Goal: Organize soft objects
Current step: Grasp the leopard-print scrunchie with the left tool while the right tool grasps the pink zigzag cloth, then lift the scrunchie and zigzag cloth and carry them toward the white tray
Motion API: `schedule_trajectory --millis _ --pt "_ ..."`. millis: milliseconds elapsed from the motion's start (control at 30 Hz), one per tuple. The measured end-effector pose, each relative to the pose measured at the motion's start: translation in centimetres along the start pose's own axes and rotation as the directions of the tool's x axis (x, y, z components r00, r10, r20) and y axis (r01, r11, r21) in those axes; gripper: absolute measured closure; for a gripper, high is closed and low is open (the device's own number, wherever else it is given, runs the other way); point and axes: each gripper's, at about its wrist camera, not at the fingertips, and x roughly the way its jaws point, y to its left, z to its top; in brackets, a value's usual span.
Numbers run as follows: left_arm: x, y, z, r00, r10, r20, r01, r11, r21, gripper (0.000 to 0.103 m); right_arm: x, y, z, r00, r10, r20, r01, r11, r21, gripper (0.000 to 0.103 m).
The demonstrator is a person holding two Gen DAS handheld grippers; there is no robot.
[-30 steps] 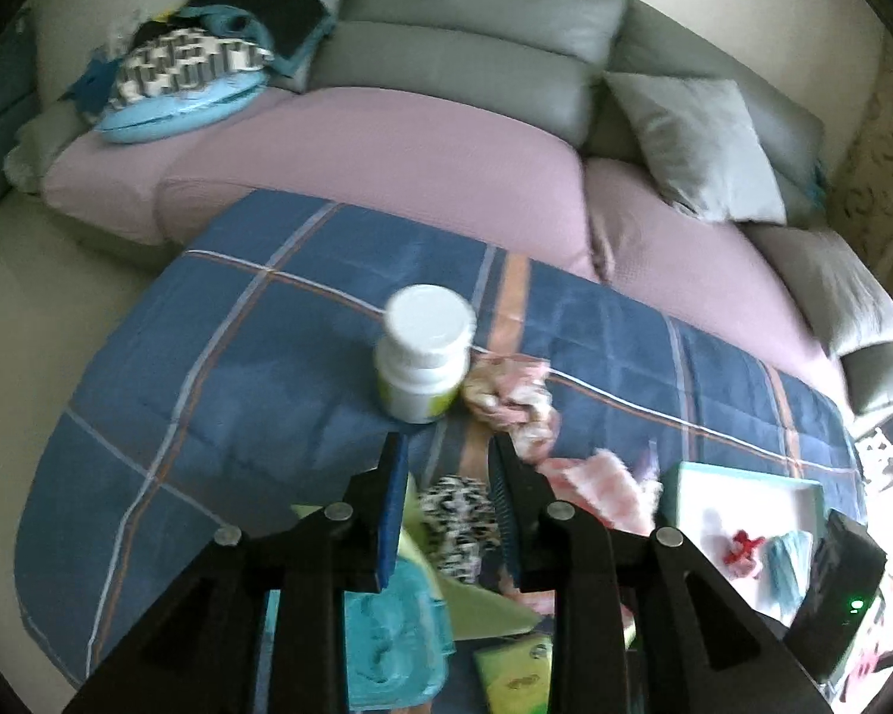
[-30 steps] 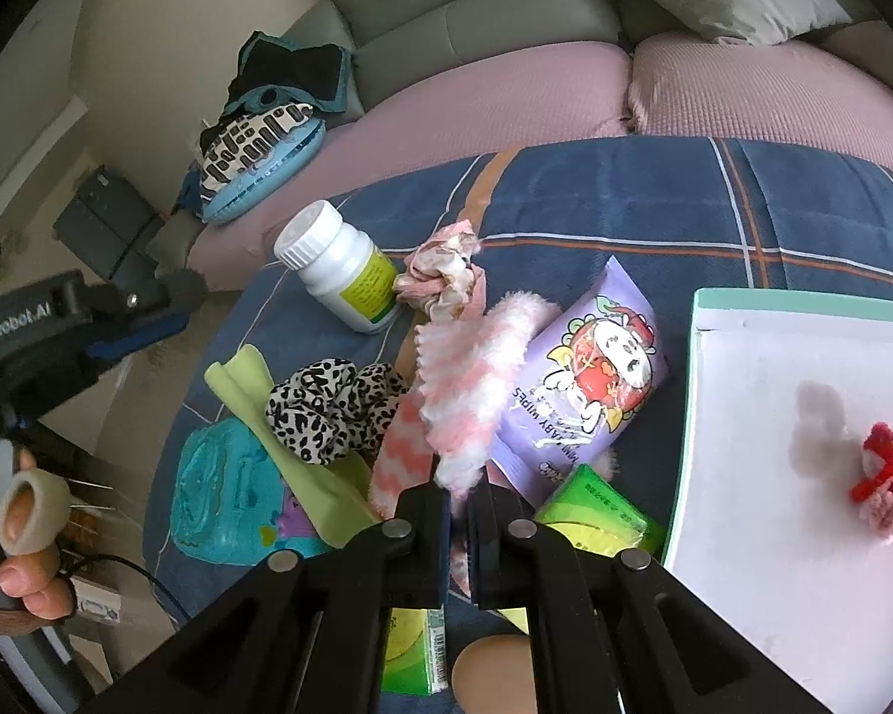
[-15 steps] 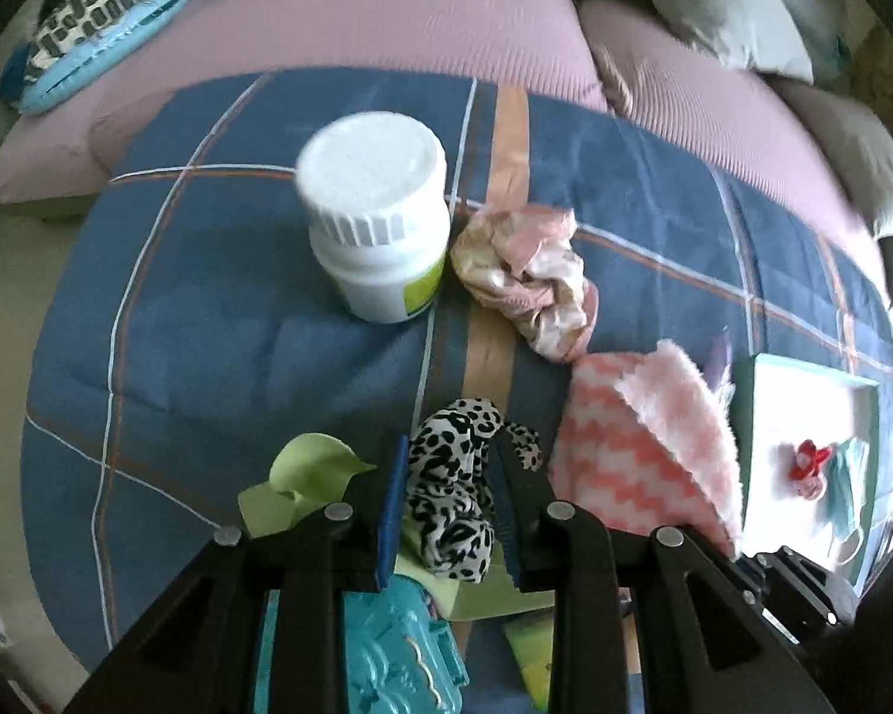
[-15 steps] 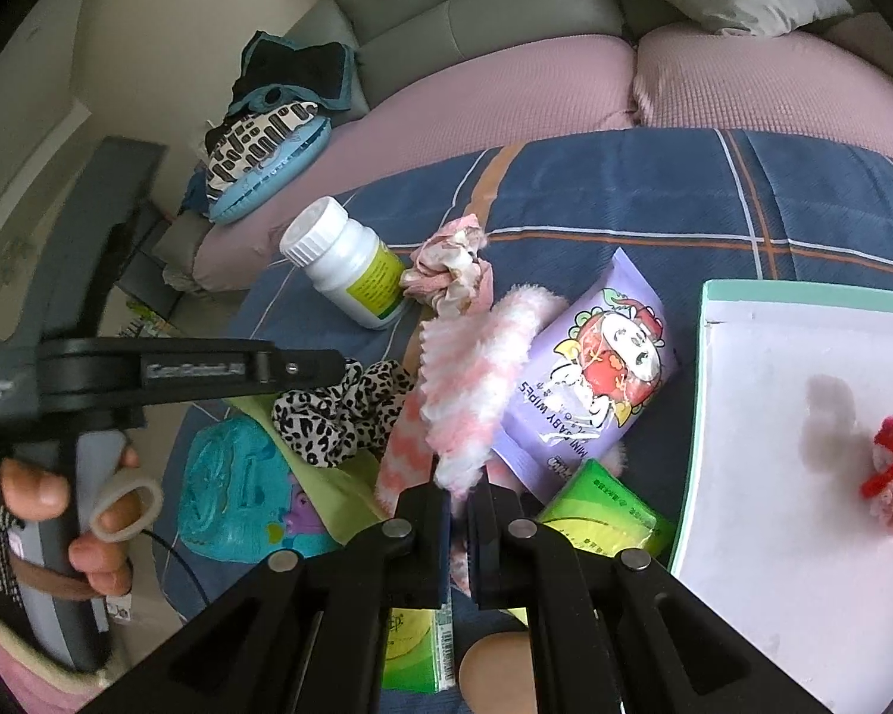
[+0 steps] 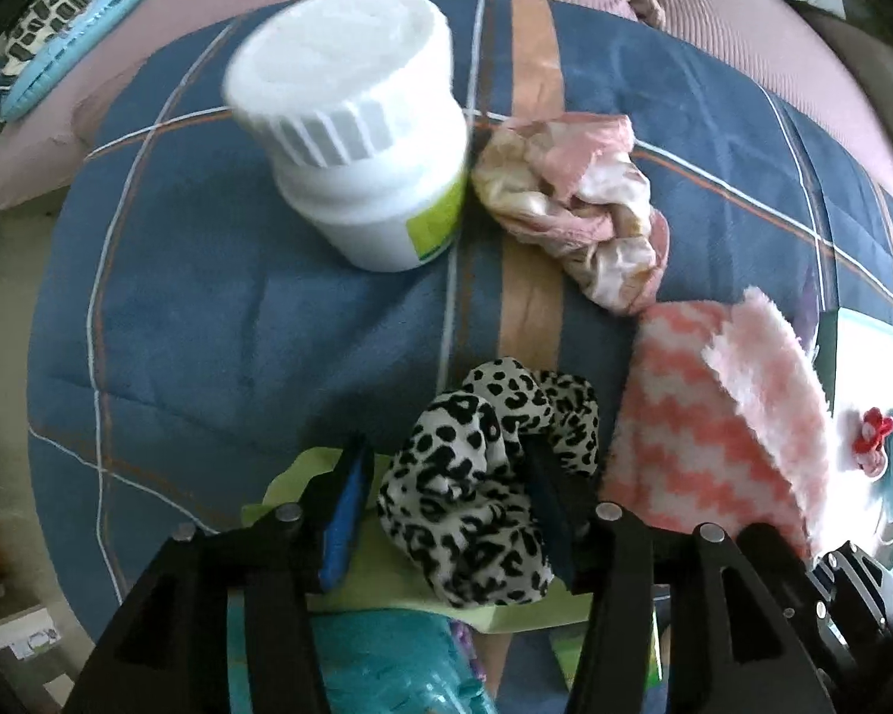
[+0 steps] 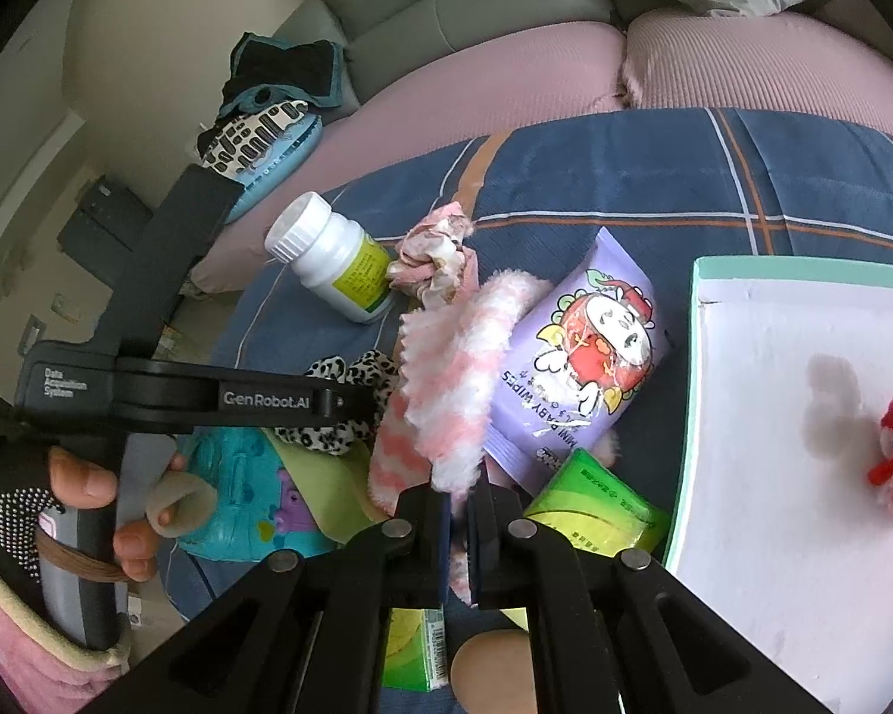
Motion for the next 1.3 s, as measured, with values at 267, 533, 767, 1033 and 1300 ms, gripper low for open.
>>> schedule_trajectory --millis 267,533,767,1033,1300 --pt "0.5 -0.8 1.1 1.000 0.006 0.003 -0.006 1.000 0.014 0.053 0.0 -0.2 -0.1 1.000 0.002 -0.004 -0.002 1.000 0.003 0.099" --pt "-1.8 -0.5 -1.0 0.983 -0.123 0.137 0.133 0.989 -0.067 0.075 0.0 -0.1 0.0 1.000 0.027 0.005 -0.027 1.000 0.003 0.099" --pt "-4.7 0.4 -3.8 0.925 -0.194 0.327 0.267 0.944 -0.195 0.077 -0.4 -0.5 0.2 0.994 0.109 0.032 -0.110 0.993 0.050 0.099" --pt "-6.9 2.1 -5.0 0.895 -0.199 0.399 0.298 0.932 -0.204 0.077 -1.7 -0.6 0.8 0.971 0.216 0.099 -0.224 0.971 0.081 0.100" --pt "-7.9 2.5 -5.2 0.882 -0.208 0.423 0.316 0.927 -0.203 0.077 -3.6 -0.4 1.4 0.929 0.324 0.178 -0.343 0.935 0.092 0.100"
